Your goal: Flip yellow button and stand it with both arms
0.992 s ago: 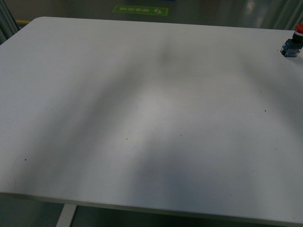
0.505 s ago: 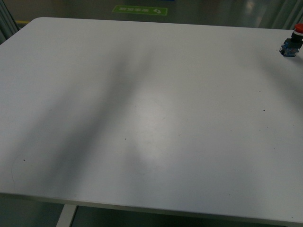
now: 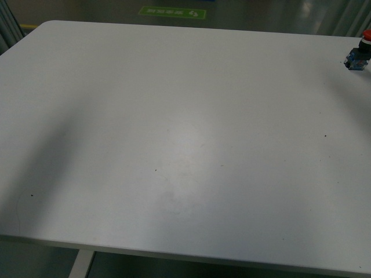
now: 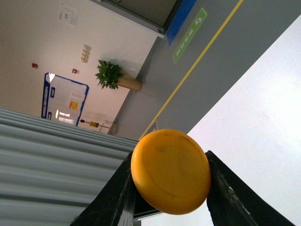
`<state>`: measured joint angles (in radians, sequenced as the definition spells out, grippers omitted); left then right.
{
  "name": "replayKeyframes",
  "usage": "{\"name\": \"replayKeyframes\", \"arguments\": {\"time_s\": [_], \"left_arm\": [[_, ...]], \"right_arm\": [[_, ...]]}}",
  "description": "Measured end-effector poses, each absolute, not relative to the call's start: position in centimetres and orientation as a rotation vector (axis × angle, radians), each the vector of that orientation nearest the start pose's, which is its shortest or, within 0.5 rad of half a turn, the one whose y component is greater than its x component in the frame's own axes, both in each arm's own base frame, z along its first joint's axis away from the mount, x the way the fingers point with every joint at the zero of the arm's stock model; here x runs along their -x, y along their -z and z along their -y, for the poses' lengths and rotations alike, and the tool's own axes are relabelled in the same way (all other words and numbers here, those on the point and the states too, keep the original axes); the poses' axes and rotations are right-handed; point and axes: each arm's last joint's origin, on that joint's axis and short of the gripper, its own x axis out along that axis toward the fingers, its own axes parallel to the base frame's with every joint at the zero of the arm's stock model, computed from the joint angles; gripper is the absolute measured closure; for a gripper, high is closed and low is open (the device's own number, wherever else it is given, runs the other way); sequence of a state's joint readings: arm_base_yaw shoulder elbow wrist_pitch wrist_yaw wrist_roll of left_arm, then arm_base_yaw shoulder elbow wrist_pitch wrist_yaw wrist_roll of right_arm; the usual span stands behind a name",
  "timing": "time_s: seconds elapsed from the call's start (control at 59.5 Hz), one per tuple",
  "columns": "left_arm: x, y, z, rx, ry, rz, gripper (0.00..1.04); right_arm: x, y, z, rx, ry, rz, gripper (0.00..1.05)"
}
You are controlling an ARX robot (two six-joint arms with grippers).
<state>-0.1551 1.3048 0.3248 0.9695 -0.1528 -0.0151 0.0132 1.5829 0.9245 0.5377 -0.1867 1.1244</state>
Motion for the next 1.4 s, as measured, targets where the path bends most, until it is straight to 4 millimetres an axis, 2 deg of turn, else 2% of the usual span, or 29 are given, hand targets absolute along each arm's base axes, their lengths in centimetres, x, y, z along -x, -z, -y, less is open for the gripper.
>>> {"name": "replayKeyframes", "arguments": {"time_s": [0.269,0.572,0.706,1.396], "left_arm": [[-19.4,-17.7,1.7,0.008,0.004,-0.009,1.01],[-16.6,-16.5,0.1,0.008,0.001,-0.002,1.01],[-15.6,-16.1,0.0,0.008,0.000,-0.021,1.01],[-12.3,-17.5,0.0,0.008,0.000,0.026,1.01]], "right_arm": [[-34.3,-25.3,0.1,-1.116,-0.099,-0.211,0.70],[-33.4,-25.6,0.4,-1.094,-0.101,-0.210,0.70],[-32.9,-26.0,0.4,-1.083,-0.108,-0.202,0.70],[-31.1,-26.1,1.8,-1.048,-0.085,-0.191,0.70]]}}
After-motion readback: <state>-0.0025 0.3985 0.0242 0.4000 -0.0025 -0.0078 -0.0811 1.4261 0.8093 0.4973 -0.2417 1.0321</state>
